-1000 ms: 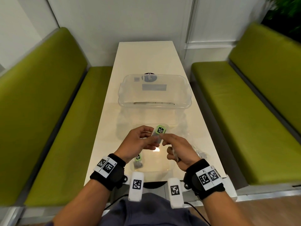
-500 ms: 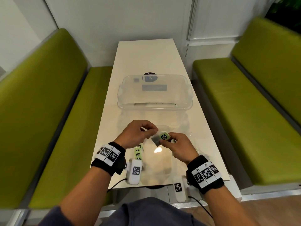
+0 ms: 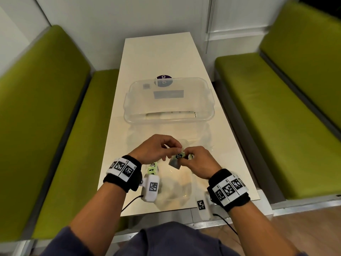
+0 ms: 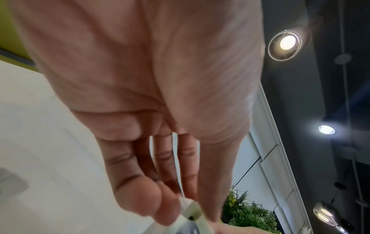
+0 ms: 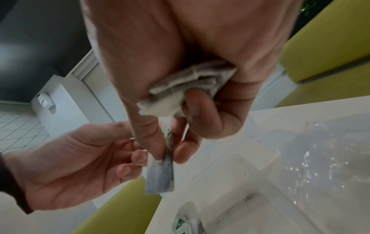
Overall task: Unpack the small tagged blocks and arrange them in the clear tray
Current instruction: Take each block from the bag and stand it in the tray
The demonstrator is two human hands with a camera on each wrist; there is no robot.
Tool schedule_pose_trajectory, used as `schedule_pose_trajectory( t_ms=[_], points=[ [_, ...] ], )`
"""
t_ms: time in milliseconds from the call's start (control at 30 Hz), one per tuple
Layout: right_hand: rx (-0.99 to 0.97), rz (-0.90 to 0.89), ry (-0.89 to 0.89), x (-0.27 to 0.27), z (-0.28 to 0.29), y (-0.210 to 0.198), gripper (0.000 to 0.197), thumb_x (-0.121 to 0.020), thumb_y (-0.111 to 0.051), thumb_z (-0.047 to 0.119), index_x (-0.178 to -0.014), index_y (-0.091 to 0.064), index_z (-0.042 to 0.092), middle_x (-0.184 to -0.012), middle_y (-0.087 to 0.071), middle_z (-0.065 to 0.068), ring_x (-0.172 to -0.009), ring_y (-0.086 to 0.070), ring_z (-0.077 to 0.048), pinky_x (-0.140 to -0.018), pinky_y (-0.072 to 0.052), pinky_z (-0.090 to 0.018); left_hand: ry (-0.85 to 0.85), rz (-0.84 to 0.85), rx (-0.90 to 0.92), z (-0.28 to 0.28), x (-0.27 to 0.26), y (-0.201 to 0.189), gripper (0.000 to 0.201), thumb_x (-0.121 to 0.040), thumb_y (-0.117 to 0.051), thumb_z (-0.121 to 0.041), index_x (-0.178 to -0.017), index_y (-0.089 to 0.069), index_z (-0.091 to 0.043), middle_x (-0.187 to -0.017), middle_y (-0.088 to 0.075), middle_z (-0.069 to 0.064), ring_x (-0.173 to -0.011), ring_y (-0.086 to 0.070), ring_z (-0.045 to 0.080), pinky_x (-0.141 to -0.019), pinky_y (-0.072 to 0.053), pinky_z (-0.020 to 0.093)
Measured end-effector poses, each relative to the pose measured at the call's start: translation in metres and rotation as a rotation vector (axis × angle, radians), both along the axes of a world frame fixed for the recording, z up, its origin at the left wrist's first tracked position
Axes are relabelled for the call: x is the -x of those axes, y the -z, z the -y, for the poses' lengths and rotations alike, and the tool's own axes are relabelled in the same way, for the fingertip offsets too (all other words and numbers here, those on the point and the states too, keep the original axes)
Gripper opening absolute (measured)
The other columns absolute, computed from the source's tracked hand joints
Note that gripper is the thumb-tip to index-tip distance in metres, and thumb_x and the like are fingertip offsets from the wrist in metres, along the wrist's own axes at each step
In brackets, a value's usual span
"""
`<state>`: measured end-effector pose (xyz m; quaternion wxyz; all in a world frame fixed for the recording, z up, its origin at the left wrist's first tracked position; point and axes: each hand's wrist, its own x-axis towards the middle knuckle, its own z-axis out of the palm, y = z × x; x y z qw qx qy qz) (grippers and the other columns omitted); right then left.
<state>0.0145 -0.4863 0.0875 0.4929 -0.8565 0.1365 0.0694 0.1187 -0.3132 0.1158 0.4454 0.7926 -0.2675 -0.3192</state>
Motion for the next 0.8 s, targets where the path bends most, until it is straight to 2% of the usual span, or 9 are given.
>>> schedule_pose_trajectory(
  t_ms=[133,200,300,333,400,467,600,700,800],
  points=[
    [-0.014,0.028,0.042,-0.003,0.003,0.0,0.013,-0.084,-0.077,0.031,-0.09,-0.074,0.02,-0.078,-0.064,0.01,-0.072,-0.057,-0.007,-0.064,-0.043,-0.022,-0.014,0.035,-0.028,0.0,-0.011,0.006,0.007,-0.091,-0.077,-0.013,-0.098,-0.077,-0.011,-0.086,-0.078,0.007,-0.07,-0.068,0.016,-0.07,-0.057,0.032],
    [-0.076,0.016,0.113,-0.002,0.008,0.002,0.019,-0.084,-0.079,0.031,-0.1,-0.074,0.022,-0.082,-0.066,0.009,-0.069,-0.059,-0.008,-0.068,-0.049,-0.027,-0.101,0.049,-0.042,-0.004,-0.023,0.012,0.006,-0.091,-0.077,-0.014,-0.098,-0.076,-0.014,-0.086,-0.079,0.005,-0.072,-0.072,0.02,-0.077,-0.062,0.038],
    [-0.125,0.016,0.215,0.003,0.015,0.004,0.013,-0.086,-0.076,0.035,-0.096,-0.075,0.026,-0.083,-0.067,0.01,-0.073,-0.062,-0.008,-0.072,-0.054,-0.033,-0.196,0.092,-0.132,-0.01,-0.04,0.02,0.007,-0.092,-0.075,-0.013,-0.099,-0.075,-0.016,-0.084,-0.079,0.002,-0.074,-0.076,0.02,-0.079,-0.062,0.037],
    [-0.163,0.024,0.248,0.005,0.018,0.004,0.012,-0.087,-0.075,0.036,-0.093,-0.075,0.025,-0.084,-0.068,0.009,-0.075,-0.063,-0.009,-0.069,-0.054,-0.032,-0.203,0.119,-0.184,-0.011,-0.044,0.023,0.007,-0.093,-0.074,-0.012,-0.099,-0.074,-0.016,-0.083,-0.078,0.002,-0.074,-0.076,0.02,-0.076,-0.061,0.034],
    [-0.238,0.026,0.307,0.011,0.02,0.001,0.014,-0.091,-0.072,0.034,-0.092,-0.075,0.021,-0.086,-0.07,0.004,-0.069,-0.06,-0.008,-0.054,-0.048,-0.021,-0.208,0.163,-0.27,-0.012,-0.05,0.029,0.007,-0.093,-0.072,-0.011,-0.098,-0.074,-0.014,-0.083,-0.078,0.004,-0.075,-0.076,0.021,-0.07,-0.06,0.028],
    [-0.278,0.005,0.343,0.015,0.022,0.001,0.016,-0.093,-0.07,0.032,-0.093,-0.074,0.017,-0.087,-0.07,-0.002,-0.058,-0.053,-0.005,-0.043,-0.041,-0.015,-0.207,0.177,-0.327,-0.012,-0.052,0.038,0.005,-0.092,-0.072,-0.01,-0.094,-0.075,-0.014,-0.08,-0.078,0.006,-0.076,-0.076,0.022,-0.072,-0.063,0.032],
    [-0.311,-0.019,0.366,0.019,0.024,0.005,0.017,-0.094,-0.069,0.031,-0.095,-0.075,0.015,-0.088,-0.07,-0.005,-0.043,-0.046,0.001,-0.041,-0.038,-0.015,-0.181,0.194,-0.419,-0.005,-0.051,0.054,0.012,-0.09,-0.071,-0.008,-0.085,-0.073,-0.019,-0.077,-0.077,0.005,-0.073,-0.075,0.021,-0.073,-0.064,0.035],
    [-0.332,-0.028,0.375,0.021,0.024,0.006,0.016,-0.094,-0.069,0.028,-0.095,-0.075,0.013,-0.087,-0.069,-0.006,-0.04,-0.045,0.002,-0.041,-0.037,-0.016,-0.181,0.219,-0.463,0.002,-0.049,0.065,0.012,-0.088,-0.072,-0.008,-0.085,-0.076,-0.019,-0.085,-0.078,0.004,-0.069,-0.071,0.018,-0.075,-0.061,0.032],
    [-0.341,-0.041,0.374,0.023,0.024,0.006,0.016,-0.095,-0.068,0.027,-0.095,-0.074,0.013,-0.086,-0.068,-0.006,-0.04,-0.046,0.003,-0.041,-0.037,-0.016,-0.208,0.3,-0.494,0.007,-0.048,0.072,0.015,-0.087,-0.07,-0.008,-0.089,-0.079,-0.02,-0.093,-0.077,0.002,-0.081,-0.07,0.019,-0.077,-0.058,0.03]
  ],
)
